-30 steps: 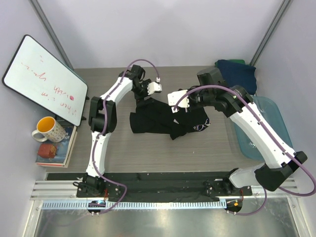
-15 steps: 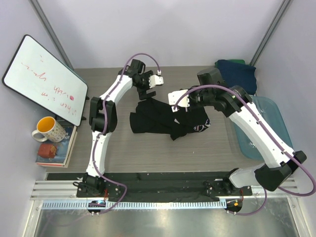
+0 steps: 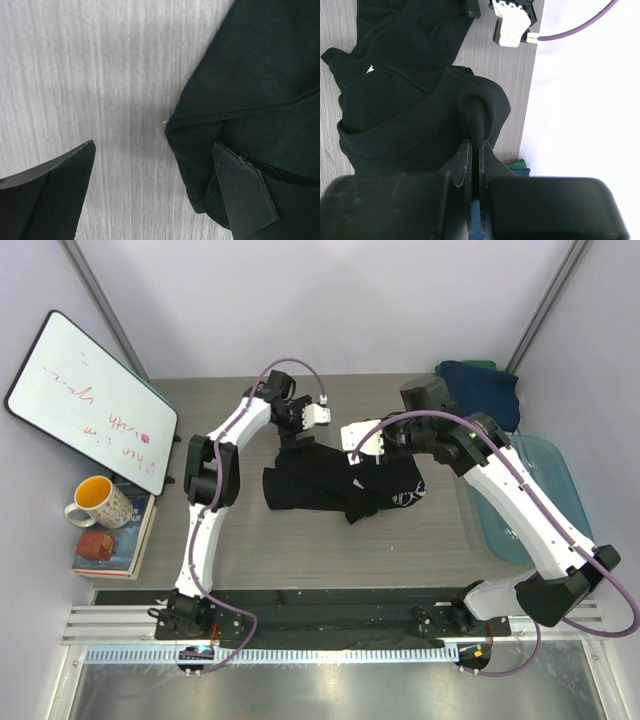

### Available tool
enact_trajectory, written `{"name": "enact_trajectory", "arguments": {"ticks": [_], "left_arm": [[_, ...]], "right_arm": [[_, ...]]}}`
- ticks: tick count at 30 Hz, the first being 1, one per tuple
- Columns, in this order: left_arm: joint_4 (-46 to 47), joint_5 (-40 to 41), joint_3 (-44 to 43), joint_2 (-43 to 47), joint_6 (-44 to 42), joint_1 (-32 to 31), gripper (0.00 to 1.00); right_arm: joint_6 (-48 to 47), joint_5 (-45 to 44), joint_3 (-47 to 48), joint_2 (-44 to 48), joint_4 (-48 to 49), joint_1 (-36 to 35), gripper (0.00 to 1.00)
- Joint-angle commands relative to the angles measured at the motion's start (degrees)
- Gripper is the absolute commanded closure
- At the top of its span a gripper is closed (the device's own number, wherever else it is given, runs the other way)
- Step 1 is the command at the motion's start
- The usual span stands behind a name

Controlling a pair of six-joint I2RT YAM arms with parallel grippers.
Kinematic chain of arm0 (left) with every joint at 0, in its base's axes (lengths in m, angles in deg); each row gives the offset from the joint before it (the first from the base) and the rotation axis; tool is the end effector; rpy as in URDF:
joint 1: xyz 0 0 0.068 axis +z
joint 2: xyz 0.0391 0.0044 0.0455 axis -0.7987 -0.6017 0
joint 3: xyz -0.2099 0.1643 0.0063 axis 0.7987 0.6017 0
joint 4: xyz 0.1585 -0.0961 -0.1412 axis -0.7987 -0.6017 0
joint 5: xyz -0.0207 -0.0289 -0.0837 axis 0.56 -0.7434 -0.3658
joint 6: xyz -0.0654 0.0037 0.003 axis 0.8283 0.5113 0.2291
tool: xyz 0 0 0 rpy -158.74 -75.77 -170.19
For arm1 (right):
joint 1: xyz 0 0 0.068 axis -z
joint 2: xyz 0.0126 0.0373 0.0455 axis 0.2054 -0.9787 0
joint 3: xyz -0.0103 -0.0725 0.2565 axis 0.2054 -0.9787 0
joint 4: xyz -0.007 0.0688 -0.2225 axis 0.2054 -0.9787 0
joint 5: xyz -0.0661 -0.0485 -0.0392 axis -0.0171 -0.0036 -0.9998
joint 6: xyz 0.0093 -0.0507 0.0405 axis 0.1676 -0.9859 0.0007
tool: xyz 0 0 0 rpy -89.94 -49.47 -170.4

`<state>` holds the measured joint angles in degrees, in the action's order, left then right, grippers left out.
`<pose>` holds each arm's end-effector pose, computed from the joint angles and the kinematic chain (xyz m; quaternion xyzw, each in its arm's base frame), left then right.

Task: Fold and stack the t-shirts
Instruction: Flatten out the tshirt

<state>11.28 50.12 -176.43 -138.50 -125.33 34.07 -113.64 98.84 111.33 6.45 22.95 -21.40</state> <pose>0.4617 -0.1821 0.1672 0.6588 0.6819 -0.1127 0.2973 0.2077 0.1480 0.3952 -0.7427 0.5153 -0.0569 0.4237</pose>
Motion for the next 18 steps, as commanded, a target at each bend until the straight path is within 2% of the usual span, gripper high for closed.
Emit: {"name": "enact_trajectory", "arguments": {"ticks": [1,5,8,9,11,15,16,17,18], "left_arm": [[-1.68,-2.14,1.27,-0.29,-2.12,0.39,0.0],[-1.5,-2.67,3.03,-0.03,-2.12,0.22,0.0],[-1.5,-3.37,5.31,0.32,-2.04,-0.31,0.15],[-1.59,-3.38,5.84,0.33,-1.95,-0.74,0.28],[-1.94,-3.64,6.89,0.5,-1.51,-1.19,0.4],[-3.52,-4.61,7.69,0.41,-0.1,-2.5,0.44],[-3.79,-4.52,7.86,0.33,-0.01,-2.85,0.49],[-4.22,-3.65,8.13,0.24,-0.01,-3.12,0.64],[-4.31,-3.29,8.3,0.32,-0.01,-3.73,0.76]], "right_arm": [[0.13,0.2,2.8,0.04,3.59,0.3,0.99],[0.49,0.38,3.33,-0.23,3.59,0.47,0.99],[0.57,0.64,3.25,-0.14,3.59,0.56,0.99],[0.57,0.9,3.16,0.04,3.59,0.56,0.99],[0.57,1.08,3.24,0.21,3.68,0.73,0.99],[0.57,1.69,2.9,0.83,3.68,1.0,0.99],[0.4,1.7,2.72,1.0,3.77,1.0,0.99],[0.4,2.04,2.54,1.44,3.77,1.09,0.99],[0.31,2.13,2.11,1.62,3.85,1.09,0.99]]}}
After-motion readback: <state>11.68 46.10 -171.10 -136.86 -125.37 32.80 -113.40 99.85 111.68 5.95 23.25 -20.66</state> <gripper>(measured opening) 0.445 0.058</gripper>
